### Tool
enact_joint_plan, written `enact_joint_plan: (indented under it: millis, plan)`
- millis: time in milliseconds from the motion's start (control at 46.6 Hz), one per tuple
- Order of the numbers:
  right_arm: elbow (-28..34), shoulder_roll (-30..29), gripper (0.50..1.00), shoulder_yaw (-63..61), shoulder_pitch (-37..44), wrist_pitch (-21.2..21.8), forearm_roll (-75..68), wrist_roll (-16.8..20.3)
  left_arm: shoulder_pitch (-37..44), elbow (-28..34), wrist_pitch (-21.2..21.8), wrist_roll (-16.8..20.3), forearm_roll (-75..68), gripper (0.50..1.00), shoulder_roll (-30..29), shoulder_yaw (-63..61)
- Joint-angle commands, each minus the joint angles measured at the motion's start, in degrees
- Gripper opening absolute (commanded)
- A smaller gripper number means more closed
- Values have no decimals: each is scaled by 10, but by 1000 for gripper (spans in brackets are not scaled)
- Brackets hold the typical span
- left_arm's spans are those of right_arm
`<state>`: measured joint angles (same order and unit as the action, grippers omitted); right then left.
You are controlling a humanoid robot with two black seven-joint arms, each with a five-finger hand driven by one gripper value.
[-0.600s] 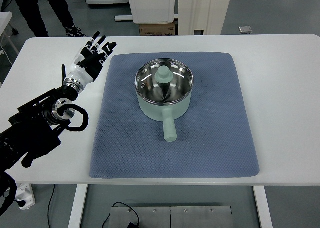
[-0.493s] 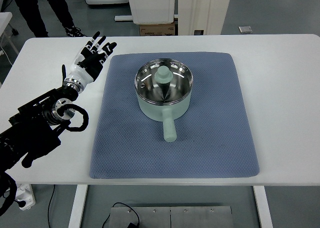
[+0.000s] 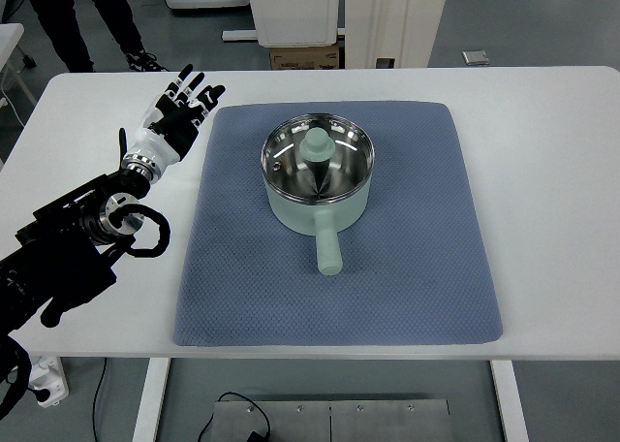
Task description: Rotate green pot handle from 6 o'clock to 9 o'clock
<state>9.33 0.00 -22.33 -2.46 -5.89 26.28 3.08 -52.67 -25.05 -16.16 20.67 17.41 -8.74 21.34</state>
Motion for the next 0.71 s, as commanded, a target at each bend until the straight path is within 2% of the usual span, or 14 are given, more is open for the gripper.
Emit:
enact_joint_plan:
  millis: [0, 686]
  plan:
    - [0, 0, 1000, 0, 0, 0, 0, 0, -1, 0, 1, 0, -1, 1000, -1, -1]
    - [0, 0, 1000, 0, 0, 0, 0, 0, 1, 0, -4, 3, -6, 1000, 2, 0]
